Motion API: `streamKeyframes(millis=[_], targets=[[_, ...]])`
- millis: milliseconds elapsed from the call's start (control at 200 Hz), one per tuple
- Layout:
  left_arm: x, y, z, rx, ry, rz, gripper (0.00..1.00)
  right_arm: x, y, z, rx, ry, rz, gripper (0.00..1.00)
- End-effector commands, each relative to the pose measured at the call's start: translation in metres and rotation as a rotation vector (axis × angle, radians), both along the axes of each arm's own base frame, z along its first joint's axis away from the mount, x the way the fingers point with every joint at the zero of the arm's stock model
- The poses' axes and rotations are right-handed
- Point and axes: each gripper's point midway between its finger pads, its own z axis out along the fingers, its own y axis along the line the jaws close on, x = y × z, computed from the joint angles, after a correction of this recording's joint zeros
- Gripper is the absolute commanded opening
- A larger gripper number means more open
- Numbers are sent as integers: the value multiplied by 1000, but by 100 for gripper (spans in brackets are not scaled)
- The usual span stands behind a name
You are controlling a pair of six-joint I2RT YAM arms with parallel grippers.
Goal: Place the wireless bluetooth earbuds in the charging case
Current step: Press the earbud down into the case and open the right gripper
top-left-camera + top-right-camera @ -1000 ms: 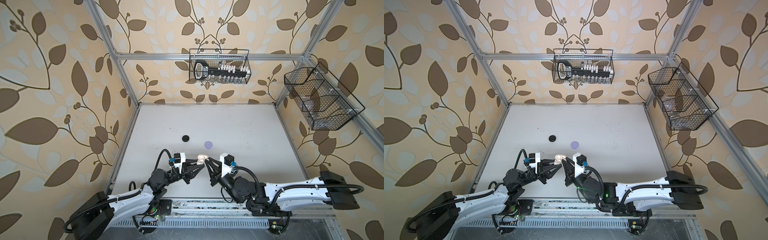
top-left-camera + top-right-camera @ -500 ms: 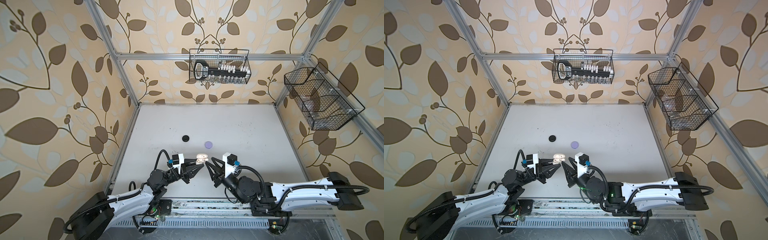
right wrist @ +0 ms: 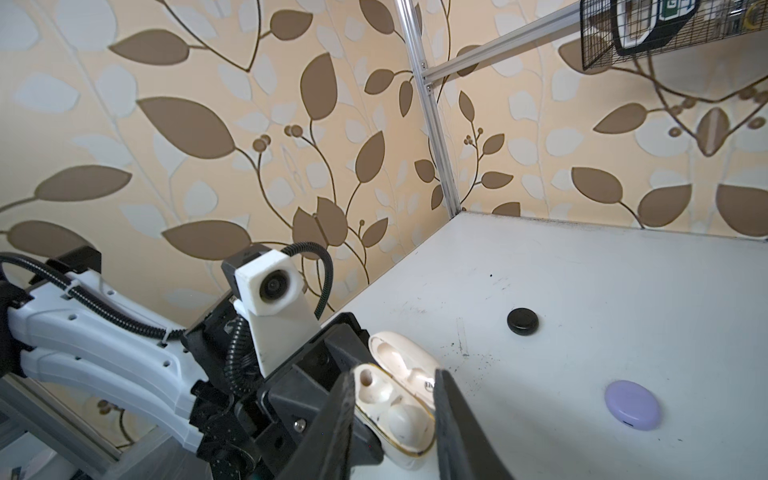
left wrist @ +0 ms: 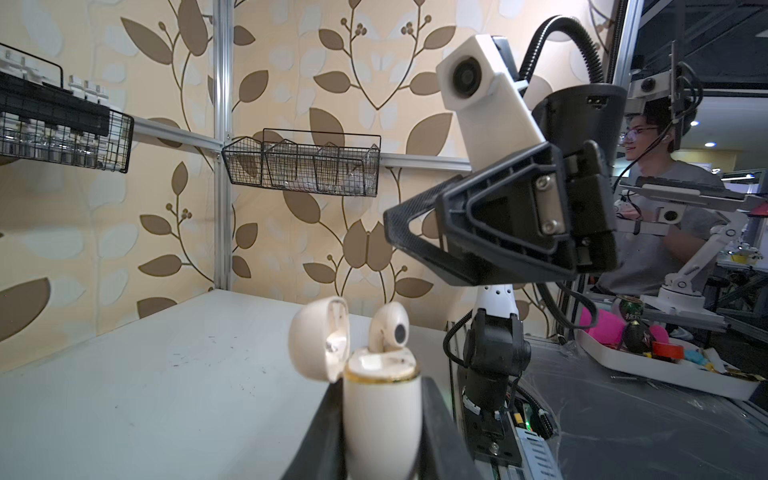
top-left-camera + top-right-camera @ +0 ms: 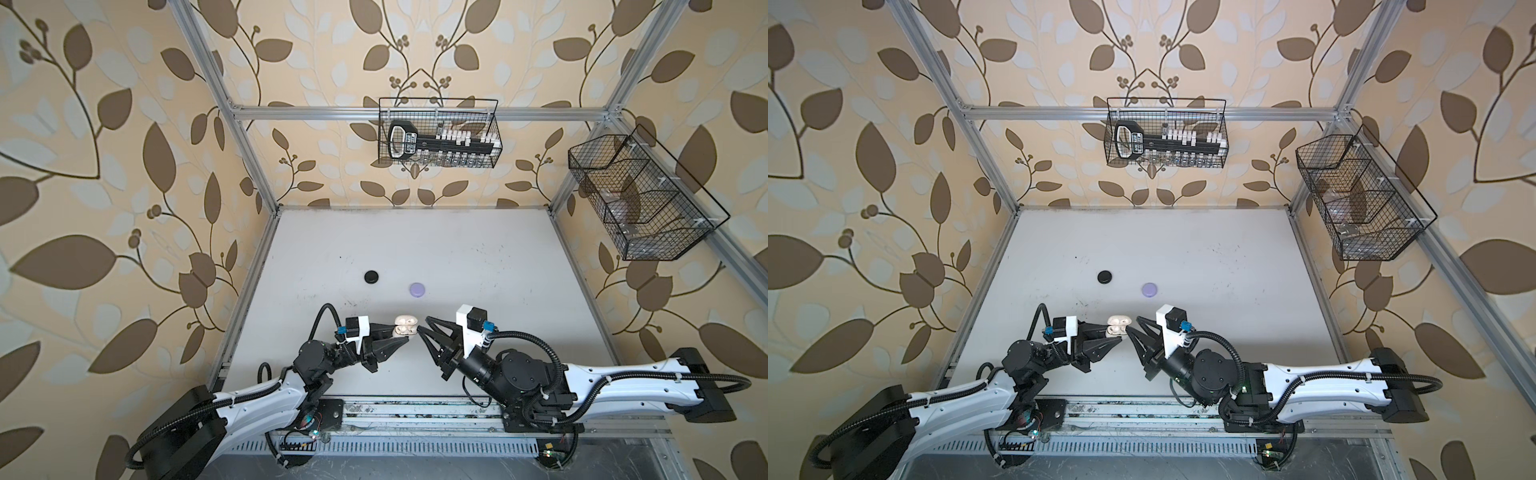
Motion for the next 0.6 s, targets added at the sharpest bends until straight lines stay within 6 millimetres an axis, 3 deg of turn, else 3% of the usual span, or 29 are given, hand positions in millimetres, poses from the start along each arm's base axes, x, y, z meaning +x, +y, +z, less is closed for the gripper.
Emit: streamKeyframes(millis=[0, 595], targets=[[-15, 5, 17, -47, -97, -37, 0, -3, 6, 3, -31, -14, 18, 30], [-18, 4, 19, -49, -109, -58, 0, 4, 13, -17, -67, 38, -23, 20]])
